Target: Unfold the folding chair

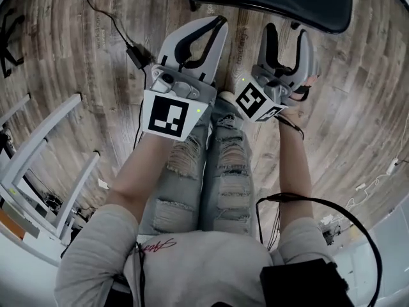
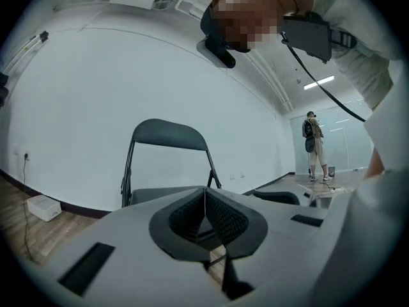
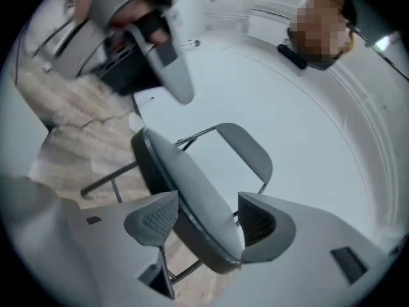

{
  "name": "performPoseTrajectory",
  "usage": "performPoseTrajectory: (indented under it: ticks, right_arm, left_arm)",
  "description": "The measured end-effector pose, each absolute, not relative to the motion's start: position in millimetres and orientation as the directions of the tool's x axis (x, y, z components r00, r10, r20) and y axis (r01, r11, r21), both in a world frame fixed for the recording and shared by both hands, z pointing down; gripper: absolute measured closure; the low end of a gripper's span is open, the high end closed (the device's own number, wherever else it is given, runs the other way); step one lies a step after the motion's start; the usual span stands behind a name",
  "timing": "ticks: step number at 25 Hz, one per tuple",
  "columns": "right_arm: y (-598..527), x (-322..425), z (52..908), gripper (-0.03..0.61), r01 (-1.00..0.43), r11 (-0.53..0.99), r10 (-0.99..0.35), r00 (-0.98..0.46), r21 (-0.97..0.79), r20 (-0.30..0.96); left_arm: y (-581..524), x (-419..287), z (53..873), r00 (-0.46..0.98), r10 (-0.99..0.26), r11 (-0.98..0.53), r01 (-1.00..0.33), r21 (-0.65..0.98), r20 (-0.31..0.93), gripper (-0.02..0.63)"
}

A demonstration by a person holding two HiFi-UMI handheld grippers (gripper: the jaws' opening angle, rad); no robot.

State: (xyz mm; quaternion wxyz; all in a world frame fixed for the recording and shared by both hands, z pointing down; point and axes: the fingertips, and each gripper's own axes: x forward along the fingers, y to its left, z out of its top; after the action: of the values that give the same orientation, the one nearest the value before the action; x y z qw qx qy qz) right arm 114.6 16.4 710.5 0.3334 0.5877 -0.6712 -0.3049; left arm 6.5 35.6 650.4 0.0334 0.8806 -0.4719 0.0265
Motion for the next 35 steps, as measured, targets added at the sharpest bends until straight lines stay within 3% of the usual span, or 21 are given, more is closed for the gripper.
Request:
performPoseTrajectory:
  ticks: [8, 9, 10, 13, 19, 35]
  right_arm:
    - [56, 116, 450, 0.292, -0.865, 0.160, -0.984, -0.100, 0.476, 0.149]
    - [59, 119, 413, 0.351, -0.892, 0.161, -0.984, -0.114, 0.423, 0.134]
    - [61, 121, 378, 0.564, -0.920, 0.173, -0.984, -0.146, 0.352, 0.104]
    - [65, 124, 284, 0.565, -0.944, 0.284, -0.957, -0.289, 0.168, -0.007]
    - [82, 121, 181, 0.565, -0.936, 0.240, -0.948, -0.283, 0.260, -0.144]
    - [114, 100, 172, 0.565, -0.944, 0.324, -0.935, -0.331, 0.068, -0.131]
  left_arm:
    - [59, 20, 421, 0.518, -0.855, -0.519, -0.849, 0.097, -0.032, 0.598]
    - [63, 22, 391, 0.518, -0.855, -0.519, -0.850, 0.089, -0.037, 0.598]
    - [64, 24, 364, 0.516, -0.855, -0.518, -0.852, 0.082, -0.047, 0.598]
    - [63, 33, 294, 0.511, -0.855, -0.518, -0.852, 0.074, -0.092, 0.598]
    - [87, 47, 193, 0.567, -0.790, -0.587, -0.809, 0.024, -0.231, 0.598]
    - [105, 31, 176, 0.543, -0.802, -0.560, -0.829, -0.005, -0.248, 0.598]
